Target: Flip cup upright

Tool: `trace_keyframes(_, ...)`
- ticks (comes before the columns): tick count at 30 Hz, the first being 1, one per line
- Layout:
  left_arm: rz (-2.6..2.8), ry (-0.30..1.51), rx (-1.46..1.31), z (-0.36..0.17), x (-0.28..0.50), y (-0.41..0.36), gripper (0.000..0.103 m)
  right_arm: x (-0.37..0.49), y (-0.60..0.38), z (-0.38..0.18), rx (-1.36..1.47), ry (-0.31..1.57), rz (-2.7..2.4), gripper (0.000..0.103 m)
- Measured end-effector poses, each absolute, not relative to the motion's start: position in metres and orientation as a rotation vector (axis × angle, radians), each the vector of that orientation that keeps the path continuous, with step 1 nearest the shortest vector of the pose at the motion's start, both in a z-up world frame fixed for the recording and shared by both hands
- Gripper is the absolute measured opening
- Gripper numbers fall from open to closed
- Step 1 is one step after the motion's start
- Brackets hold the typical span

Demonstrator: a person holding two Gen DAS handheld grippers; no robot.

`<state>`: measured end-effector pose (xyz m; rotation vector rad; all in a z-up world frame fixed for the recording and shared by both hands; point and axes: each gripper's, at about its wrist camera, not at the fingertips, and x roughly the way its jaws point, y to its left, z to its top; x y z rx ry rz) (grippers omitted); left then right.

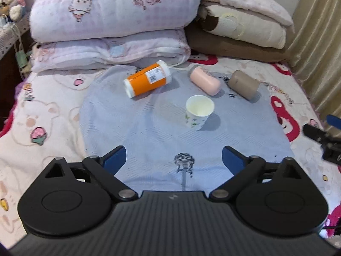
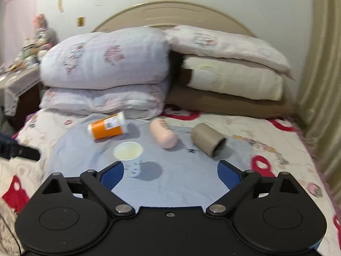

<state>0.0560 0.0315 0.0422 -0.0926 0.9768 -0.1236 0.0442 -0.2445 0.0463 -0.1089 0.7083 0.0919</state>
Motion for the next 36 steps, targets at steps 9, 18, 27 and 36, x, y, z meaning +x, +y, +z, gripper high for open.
trace_keyframes(9, -0.073, 0.963, -0.137, 0.062, 0.036, 0.035, 0.100, 0.030, -0.249, 0.062, -0.033, 0.745, 0.055, 0.097)
trace_keyframes(18, -0.015, 0.988, -0.089, 0.058, 0.030, 0.026, 0.100, 0.024, -0.251, 0.062, -0.015, 0.773, 0.053, 0.097)
trace_keyframes(27, 0.003, 1.027, -0.070, 0.050, 0.033, 0.021, 0.100, 0.024, -0.249, 0.060, -0.011, 0.774, 0.056, 0.097)
trace_keyframes(36, 0.021, 1.034, -0.085, 0.047, 0.036, 0.027, 0.100, 0.027, -0.249, 0.058, -0.016, 0.784, 0.044, 0.097)
